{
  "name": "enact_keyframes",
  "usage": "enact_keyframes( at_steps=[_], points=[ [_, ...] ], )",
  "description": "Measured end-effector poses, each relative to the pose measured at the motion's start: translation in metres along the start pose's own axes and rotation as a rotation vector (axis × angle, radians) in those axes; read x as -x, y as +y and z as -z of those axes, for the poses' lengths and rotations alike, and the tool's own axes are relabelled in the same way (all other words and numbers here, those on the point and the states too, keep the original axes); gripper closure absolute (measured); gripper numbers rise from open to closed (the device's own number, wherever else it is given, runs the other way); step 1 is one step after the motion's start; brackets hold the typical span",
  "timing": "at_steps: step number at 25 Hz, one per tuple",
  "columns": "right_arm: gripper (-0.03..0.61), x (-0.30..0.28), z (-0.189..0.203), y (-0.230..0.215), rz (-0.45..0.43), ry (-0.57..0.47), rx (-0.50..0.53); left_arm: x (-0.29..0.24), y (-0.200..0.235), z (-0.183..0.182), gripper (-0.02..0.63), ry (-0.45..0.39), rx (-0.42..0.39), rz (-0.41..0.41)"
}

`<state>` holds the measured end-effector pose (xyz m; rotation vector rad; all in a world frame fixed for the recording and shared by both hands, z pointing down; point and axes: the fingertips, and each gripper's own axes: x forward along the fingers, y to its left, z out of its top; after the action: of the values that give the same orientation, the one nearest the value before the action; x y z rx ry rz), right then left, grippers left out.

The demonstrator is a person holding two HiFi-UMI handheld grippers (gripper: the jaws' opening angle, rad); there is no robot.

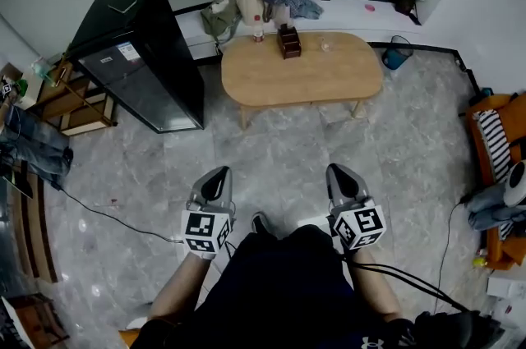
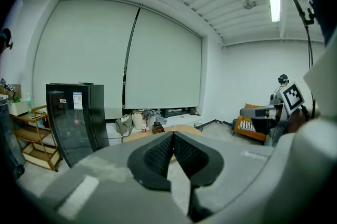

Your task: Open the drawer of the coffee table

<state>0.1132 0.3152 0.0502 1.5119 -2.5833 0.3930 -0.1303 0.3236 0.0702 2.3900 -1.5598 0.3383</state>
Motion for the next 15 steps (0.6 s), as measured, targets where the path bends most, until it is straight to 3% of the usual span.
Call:
enact_keyframes(
  at_steps=[8,15],
  points=[
    [0.575,-0.016,0.01,-0.004,0.04,0.052,-0.008,-0.021,0.012,0.016,0.612,0.043,0.037,0.048],
    [0.575,-0.059,0.016,-0.006,-0.009,0.059,-0.027,-0.042,0.028,0.012,0.612,0.057,0.021,0.032]
  ],
)
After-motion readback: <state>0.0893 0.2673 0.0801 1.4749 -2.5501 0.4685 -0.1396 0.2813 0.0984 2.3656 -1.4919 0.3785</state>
